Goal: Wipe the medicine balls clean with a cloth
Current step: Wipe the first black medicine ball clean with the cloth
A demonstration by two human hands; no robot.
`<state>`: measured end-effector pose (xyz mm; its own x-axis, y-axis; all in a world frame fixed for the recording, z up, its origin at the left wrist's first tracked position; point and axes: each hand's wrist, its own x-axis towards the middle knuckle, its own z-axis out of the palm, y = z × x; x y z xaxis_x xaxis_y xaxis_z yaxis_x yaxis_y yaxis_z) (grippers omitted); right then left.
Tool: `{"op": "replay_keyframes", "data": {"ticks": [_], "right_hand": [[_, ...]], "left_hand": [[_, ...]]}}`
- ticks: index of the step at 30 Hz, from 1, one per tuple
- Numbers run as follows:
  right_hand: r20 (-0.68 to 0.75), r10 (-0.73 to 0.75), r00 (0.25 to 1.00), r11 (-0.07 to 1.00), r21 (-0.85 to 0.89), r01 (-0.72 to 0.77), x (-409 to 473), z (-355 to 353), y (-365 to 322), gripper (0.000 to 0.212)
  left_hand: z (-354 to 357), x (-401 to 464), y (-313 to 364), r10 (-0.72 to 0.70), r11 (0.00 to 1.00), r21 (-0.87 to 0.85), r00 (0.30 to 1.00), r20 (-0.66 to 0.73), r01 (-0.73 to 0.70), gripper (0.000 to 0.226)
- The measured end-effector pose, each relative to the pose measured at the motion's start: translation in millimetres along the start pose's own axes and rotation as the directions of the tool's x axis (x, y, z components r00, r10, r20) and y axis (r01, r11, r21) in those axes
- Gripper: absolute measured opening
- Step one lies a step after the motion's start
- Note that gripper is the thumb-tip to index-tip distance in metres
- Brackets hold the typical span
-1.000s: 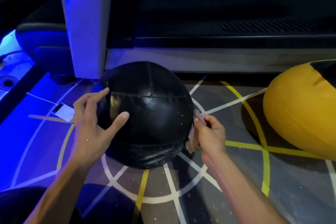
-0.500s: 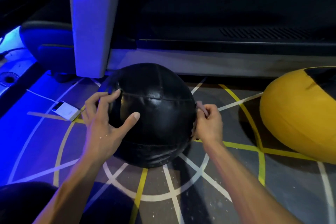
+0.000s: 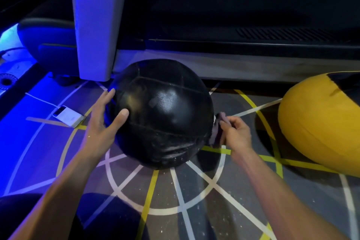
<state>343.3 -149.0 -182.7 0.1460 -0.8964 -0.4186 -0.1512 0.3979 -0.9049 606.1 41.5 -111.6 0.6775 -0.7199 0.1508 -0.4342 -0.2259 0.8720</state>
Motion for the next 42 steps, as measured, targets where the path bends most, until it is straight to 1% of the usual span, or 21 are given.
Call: {"op": "replay_keyframes", "data": {"ticks": [2, 6, 9, 11, 14, 16, 19, 22, 24, 26, 27, 28, 29, 30, 31, 34, 35, 37, 39, 40, 42], "right_hand": [[0.011, 0.096, 0.995, 0.99, 0.106, -0.097, 1, 9, 8, 0.007], [-0.1, -0.006, 0.995, 0.965, 0.26, 0.032, -29, 29, 5, 0.009], [0.017, -0.155, 0.988, 0.932, 0.333, 0.14, -69, 35, -14, 0.009], [0.123, -0.344, 0.931, 0.911, 0.283, 0.299, -93, 41, -27, 0.013], [0.127, -0.568, 0.813, 0.82, 0.007, 0.572, -90, 42, -25, 0.017], [0.065, -0.578, 0.814, 0.81, -0.077, 0.581, -75, 31, -18, 0.018], [-0.057, -0.495, 0.867, 0.867, -0.103, 0.488, -60, 13, -19, 0.01], [-0.166, -0.379, 0.91, 0.919, 0.046, 0.391, -56, 6, -37, 0.004], [-0.208, -0.411, 0.888, 0.898, 0.076, 0.433, -57, 14, -45, 0.004], [-0.108, -0.562, 0.82, 0.825, 0.0, 0.566, -69, 30, -47, 0.008], [0.012, -0.68, 0.733, 0.728, -0.099, 0.678, -76, 38, -42, 0.012], [0.182, -0.773, 0.607, 0.578, -0.19, 0.793, -83, 44, -38, 0.016], [0.348, -0.812, 0.469, 0.405, -0.243, 0.882, -86, 45, -33, 0.021], [0.443, -0.814, 0.375, 0.29, -0.251, 0.924, -83, 42, -26, 0.025], [0.448, -0.81, 0.378, 0.298, -0.241, 0.924, -77, 36, -27, 0.028], [0.136, -0.76, 0.635, 0.598, -0.236, 0.766, -41, 9, -33, 0.027], [0.022, -0.726, 0.687, 0.648, -0.311, 0.695, -29, 2, -38, 0.018], [-0.117, -0.633, 0.766, 0.761, -0.275, 0.587, -17, 1, -47, 0.012], [-0.075, -0.684, 0.726, 0.722, -0.216, 0.658, -27, 17, -47, 0.003], [0.002, -0.736, 0.677, 0.662, -0.206, 0.72, -40, 26, -46, 0.01], [0.308, -0.817, 0.488, 0.419, -0.265, 0.869, -62, 36, -31, 0.019]], "left_hand": [[9, 5, 7, -0.019, 0.999, 0.029, 1.0, -0.007, 0.02, 0.063], [20, 23, 22, -0.031, 0.997, 0.076, 0.999, -0.007, 0.032, 0.064], [27, 33, 27, -0.025, 0.995, 0.092, 1.0, 0.002, 0.025, 0.064], [34, 37, 32, -0.034, 0.991, 0.13, 0.999, 0.018, 0.031, 0.065], [45, 38, 41, -0.039, 0.98, 0.196, 0.998, 0.039, 0.03, 0.069], [50, 39, 49, -0.03, 0.968, 0.25, 0.998, 0.056, 0.016, 0.073], [54, 41, 57, -0.033, 0.954, 0.299, 0.995, 0.094, 0.003, 0.071], [58, 37, 63, -0.016, 0.958, 0.286, 0.989, 0.149, -0.027, 0.068], [64, 32, 67, -0.017, 0.961, 0.273, 0.985, 0.172, -0.031, 0.062], [71, 29, 70, -0.014, 0.952, 0.303, 0.986, 0.168, -0.038, 0.062], [72, 28, 71, -0.004, 0.945, 0.325, 0.988, 0.157, -0.048, 0.063], [72, 29, 70, 0.004, 0.938, 0.342, 0.989, 0.149, -0.056, 0.064], [71, 29, 70, 0.012, 0.932, 0.356, 0.989, 0.144, -0.063, 0.065], [71, 30, 68, 0.02, 0.928, 0.366, 0.989, 0.145, -0.072, 0.065], [70, 31, 67, 0.025, 0.926, 0.37, 0.989, 0.147, -0.079, 0.065], [66, 34, 64, 0.014, 0.93, 0.36, 0.989, 0.15, -0.068, 0.066], [66, 34, 64, 0.012, 0.931, 0.359, 0.989, 0.149, -0.065, 0.065], [69, 33, 65, 0.02, 0.931, 0.358, 0.989, 0.144, -0.07, 0.062], [74, 33, 68, 0.023, 0.929, 0.363, 0.991, 0.131, -0.07, 0.06], [76, 34, 68, 0.023, 0.927, 0.369, 0.992, 0.121, -0.066, 0.061], [77, 37, 69, 0.028, 0.917, 0.393, 0.993, 0.112, -0.07, 0.06]]}}
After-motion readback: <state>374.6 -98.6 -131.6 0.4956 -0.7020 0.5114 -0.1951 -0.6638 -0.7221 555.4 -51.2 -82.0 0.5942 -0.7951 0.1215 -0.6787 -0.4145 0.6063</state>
